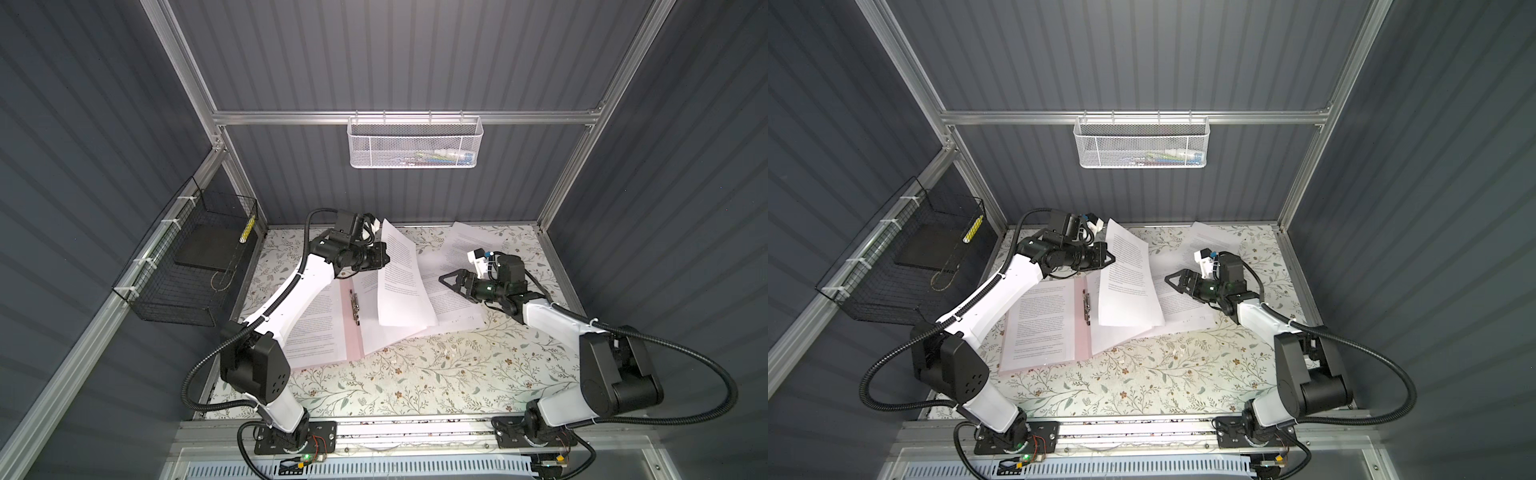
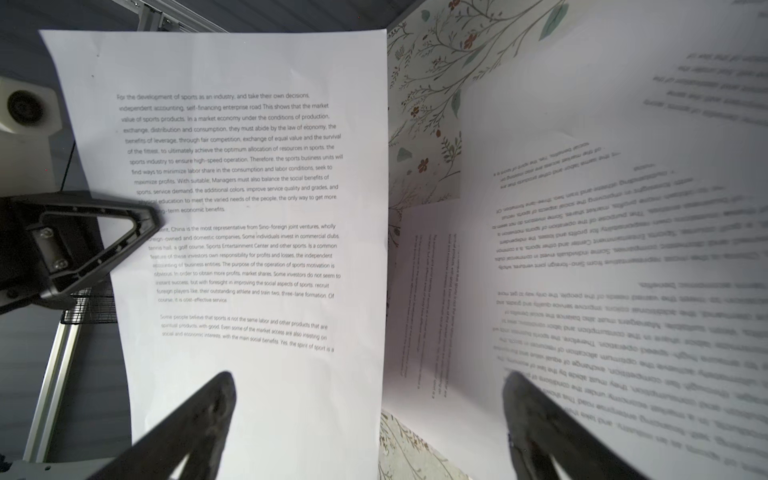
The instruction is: Put the files into the folder
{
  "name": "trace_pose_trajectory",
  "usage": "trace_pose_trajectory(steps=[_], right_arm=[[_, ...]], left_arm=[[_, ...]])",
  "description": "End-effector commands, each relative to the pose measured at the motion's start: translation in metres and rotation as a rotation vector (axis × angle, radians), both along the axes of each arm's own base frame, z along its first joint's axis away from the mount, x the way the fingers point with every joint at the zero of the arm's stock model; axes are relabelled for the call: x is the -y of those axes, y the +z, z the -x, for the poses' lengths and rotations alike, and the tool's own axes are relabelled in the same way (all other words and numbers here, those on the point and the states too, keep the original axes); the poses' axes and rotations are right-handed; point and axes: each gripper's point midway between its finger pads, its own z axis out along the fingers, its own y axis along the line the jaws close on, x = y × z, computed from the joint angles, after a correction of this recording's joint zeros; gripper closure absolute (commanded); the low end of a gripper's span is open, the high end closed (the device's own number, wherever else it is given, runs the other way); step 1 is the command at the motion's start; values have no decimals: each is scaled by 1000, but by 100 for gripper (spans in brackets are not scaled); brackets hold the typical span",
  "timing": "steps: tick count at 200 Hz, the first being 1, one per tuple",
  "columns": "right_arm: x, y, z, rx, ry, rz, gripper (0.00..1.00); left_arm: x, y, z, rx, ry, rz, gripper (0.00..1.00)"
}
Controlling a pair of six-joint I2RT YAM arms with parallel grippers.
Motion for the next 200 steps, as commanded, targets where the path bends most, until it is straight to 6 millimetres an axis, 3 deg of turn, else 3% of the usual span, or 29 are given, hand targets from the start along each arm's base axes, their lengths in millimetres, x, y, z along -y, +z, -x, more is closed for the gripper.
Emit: trace_pose_trajectory(steps=[1,55,89,133,200], right_arm=[[-17,18,-16,57,55,-86,3],[-48,-16,-32,-37,115,-129,11],[-62,-24,-36,-64,140,-208,17],[-70,-13,-34,-53,195,-310,34],[-71,-1,-27,-31,228,-346,50]], left_arm=[[1,-15,1,-26,-36,6,100],[-6,-31,-2,-53,-26,-1,100],[-8,-32,-3,-51,-22,5,100],[-9,-35,-5,-53,-24,12,100],[-3,-41,-11,-72,-27,46,100]])
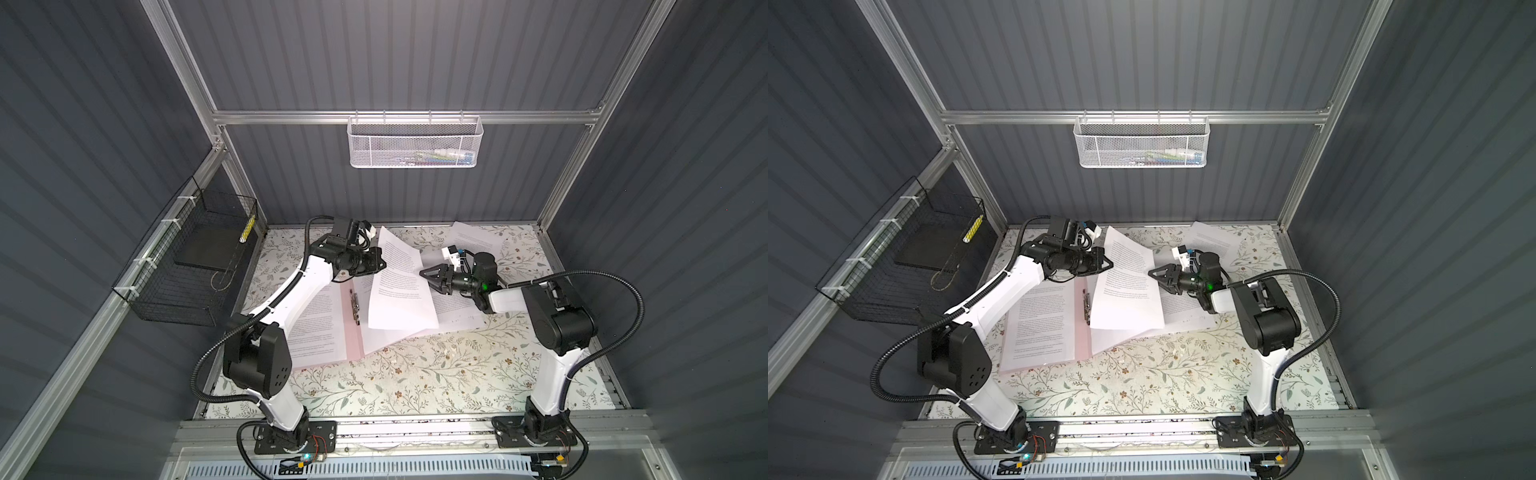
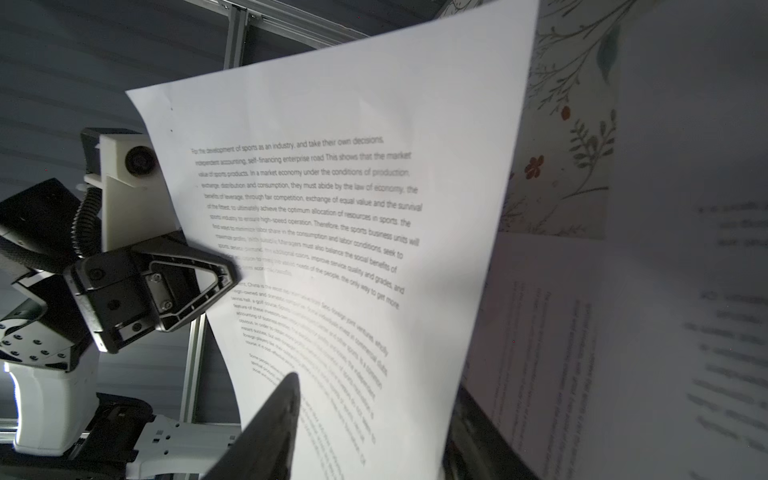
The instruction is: Put the files into the folder
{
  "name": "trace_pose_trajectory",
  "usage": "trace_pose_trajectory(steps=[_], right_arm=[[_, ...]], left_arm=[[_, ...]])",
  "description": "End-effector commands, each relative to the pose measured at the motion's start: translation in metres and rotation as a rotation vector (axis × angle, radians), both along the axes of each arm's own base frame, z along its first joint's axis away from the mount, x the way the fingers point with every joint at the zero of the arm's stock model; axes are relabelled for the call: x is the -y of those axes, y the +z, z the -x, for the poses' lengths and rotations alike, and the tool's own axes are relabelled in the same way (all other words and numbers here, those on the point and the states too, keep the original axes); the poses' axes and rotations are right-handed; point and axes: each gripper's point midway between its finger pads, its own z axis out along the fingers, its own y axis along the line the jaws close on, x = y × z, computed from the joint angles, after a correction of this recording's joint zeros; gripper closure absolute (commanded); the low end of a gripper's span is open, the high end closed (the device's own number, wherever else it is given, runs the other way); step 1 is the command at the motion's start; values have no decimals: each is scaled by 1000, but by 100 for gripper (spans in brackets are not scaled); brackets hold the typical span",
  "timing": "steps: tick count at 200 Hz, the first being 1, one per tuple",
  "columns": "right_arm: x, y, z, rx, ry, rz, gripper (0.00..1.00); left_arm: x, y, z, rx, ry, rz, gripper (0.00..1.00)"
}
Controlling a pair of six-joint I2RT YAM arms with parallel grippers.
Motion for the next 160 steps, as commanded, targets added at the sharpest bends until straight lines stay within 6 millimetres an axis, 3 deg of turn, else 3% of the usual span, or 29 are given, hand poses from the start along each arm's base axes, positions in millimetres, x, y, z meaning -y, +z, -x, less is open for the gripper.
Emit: trace_pose_trajectory(steps=[1,90,160], right_arm=[[-3,14,7,40,32,-35,50],[3,4,5,25,5,2,63],[15,9,3,29,-22,0,81]], left_arm=[[4,-11,-2,-25,-17,19,100],[13,-12,-7,-41,-10,121,100],[8,-11,-12,-37,21,120,100]])
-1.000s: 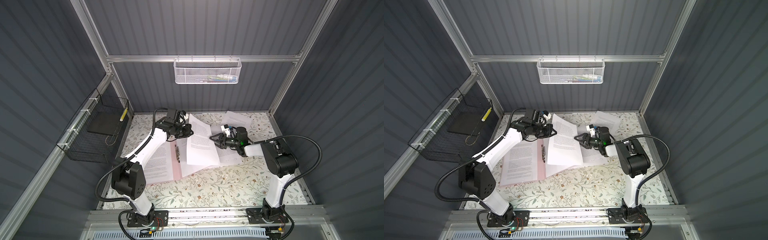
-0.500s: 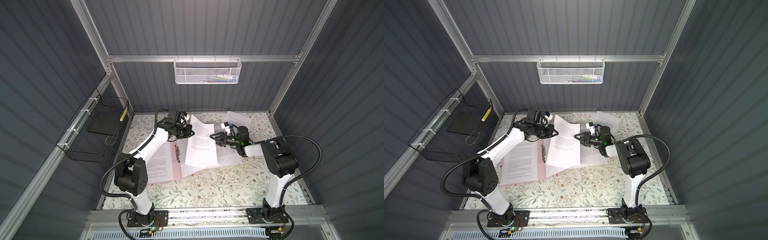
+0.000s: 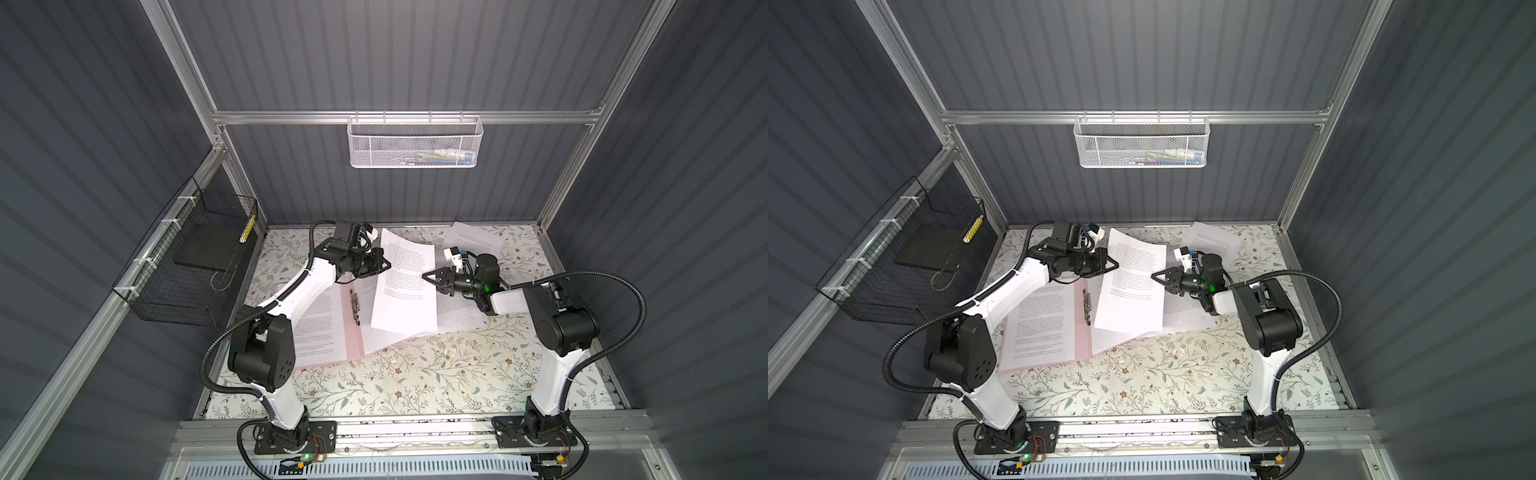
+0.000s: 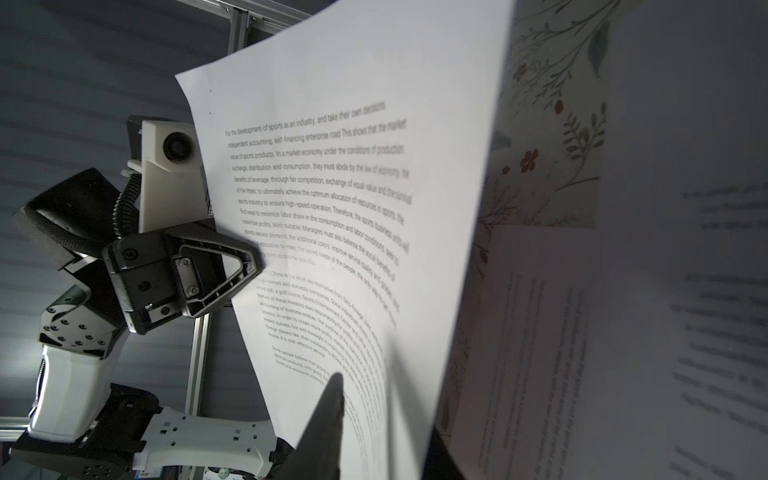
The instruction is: Put the files into the folder
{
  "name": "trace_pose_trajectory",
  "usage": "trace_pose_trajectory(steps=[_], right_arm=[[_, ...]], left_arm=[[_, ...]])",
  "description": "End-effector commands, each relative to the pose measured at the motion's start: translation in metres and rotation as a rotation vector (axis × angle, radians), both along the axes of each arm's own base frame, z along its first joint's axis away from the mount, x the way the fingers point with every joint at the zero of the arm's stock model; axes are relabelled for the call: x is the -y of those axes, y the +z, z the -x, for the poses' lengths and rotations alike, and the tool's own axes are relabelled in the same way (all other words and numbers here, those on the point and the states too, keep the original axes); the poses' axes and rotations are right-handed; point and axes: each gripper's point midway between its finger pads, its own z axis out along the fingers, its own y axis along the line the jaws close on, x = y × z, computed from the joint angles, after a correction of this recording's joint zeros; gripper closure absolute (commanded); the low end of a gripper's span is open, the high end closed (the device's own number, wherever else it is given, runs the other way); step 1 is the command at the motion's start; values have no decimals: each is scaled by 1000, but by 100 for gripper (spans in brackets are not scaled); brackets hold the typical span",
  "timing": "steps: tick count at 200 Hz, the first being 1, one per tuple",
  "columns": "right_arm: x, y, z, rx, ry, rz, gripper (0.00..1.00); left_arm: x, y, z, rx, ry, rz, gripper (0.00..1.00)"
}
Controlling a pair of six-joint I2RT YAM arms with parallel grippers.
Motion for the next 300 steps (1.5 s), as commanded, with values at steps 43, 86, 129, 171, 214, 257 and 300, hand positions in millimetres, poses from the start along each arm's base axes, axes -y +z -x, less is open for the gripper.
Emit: trace_pose_trajectory(steps=[43,86,129,171,214,257,300], right_arm=[[5,23,4,54,5,-13,96],[7,38,12,74,15,3,100],[12,60,35,77,32,252,100],[-10,87,51,80,99,432,100],[-37,89,42,51,152,560,100],[-58,71,34,19,175,607,100],[-63,56,25,2,154,639,100]], left_arm=[[-4,-10,2,-32,23,27,100],[-9,6,2,-4,30,64,98],[-66,29,16,111,204,-133,3],[-120,44,58,224,297,-327,0],[-136,49,95,309,237,-391,0],[-144,33,101,331,261,-405,0],[-140,27,104,321,238,-394,0]])
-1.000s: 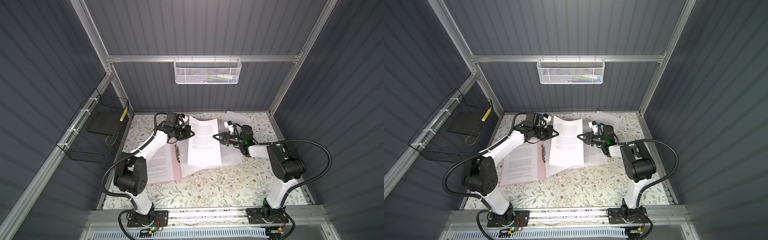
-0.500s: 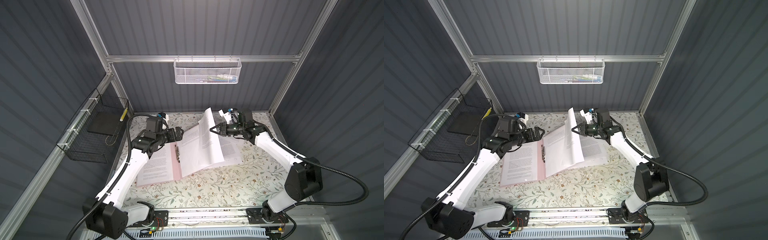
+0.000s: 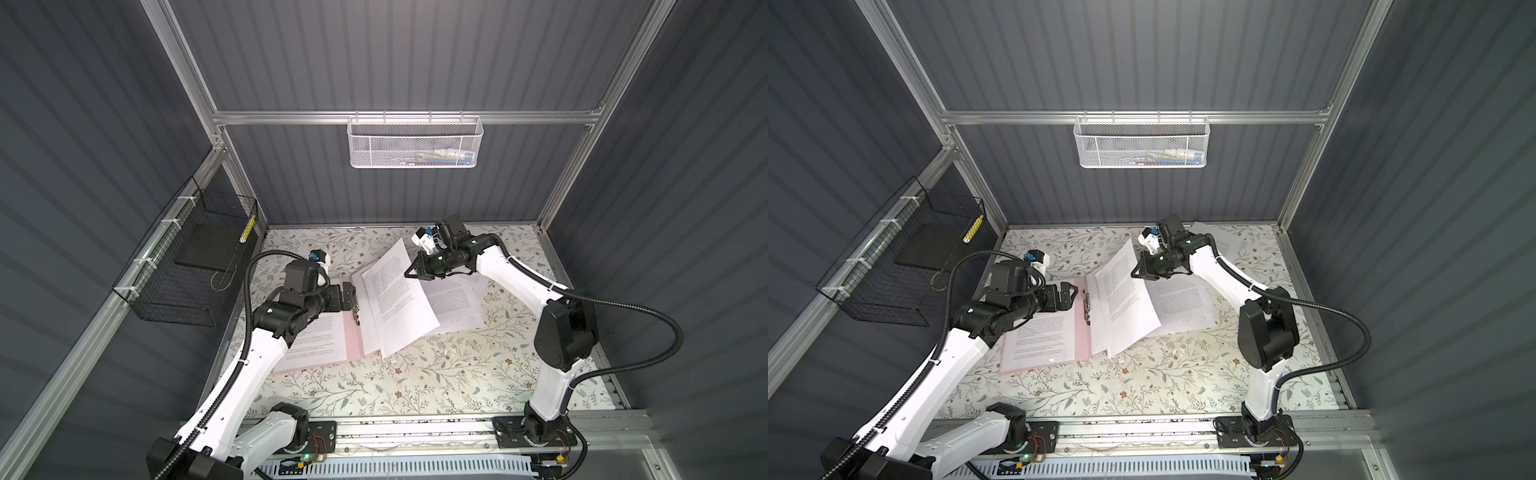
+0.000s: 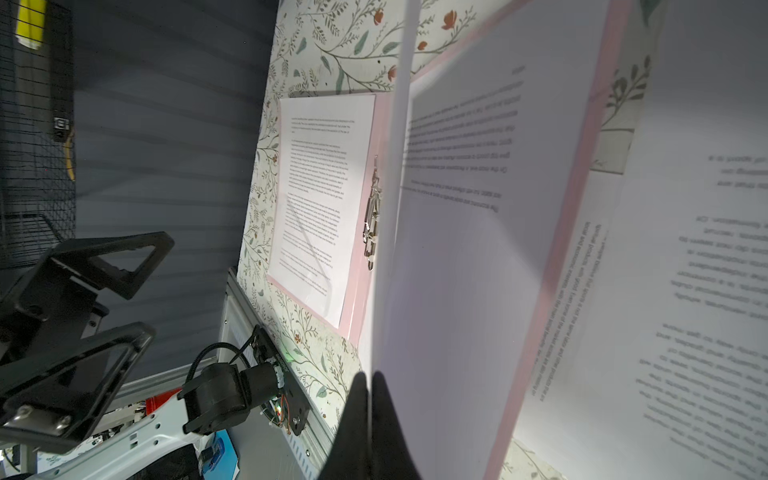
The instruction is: Put the files into the folder
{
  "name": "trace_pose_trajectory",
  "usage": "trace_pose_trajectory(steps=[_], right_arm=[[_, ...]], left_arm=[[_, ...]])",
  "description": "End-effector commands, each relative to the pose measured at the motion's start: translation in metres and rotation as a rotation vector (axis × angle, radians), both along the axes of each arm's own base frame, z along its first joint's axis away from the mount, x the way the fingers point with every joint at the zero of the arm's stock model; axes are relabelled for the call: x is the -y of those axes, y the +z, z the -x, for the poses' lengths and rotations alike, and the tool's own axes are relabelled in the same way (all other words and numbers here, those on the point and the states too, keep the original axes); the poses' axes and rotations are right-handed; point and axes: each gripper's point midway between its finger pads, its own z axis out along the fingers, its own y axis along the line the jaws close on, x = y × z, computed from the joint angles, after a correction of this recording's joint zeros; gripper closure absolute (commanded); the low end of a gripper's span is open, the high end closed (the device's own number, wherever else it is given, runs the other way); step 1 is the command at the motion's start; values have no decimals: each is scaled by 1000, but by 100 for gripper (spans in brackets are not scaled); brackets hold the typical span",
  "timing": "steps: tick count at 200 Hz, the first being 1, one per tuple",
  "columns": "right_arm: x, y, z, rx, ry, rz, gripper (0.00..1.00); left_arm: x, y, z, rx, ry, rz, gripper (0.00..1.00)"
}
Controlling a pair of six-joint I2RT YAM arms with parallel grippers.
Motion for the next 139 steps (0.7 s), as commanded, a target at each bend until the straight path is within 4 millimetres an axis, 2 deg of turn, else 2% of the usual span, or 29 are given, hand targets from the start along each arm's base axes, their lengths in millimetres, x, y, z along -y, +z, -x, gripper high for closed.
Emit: trace_pose_trajectory(steps=[1,46,89,139], right_arm=[[0,0,-5,12,-17,35,100],[-12,-6,-15,8,-40,30,100],[-19,-9,-23,3,-48,35,100],[-30,-14,-24,-10,-31,37,100]], left_arm=[[-1,-2,1,14,-15,-12,0],[8,-5,4,-4,-59,22,0],[29,-7,13,-38,-161,101,0],[28,-10,15,-57,-159,92,0]])
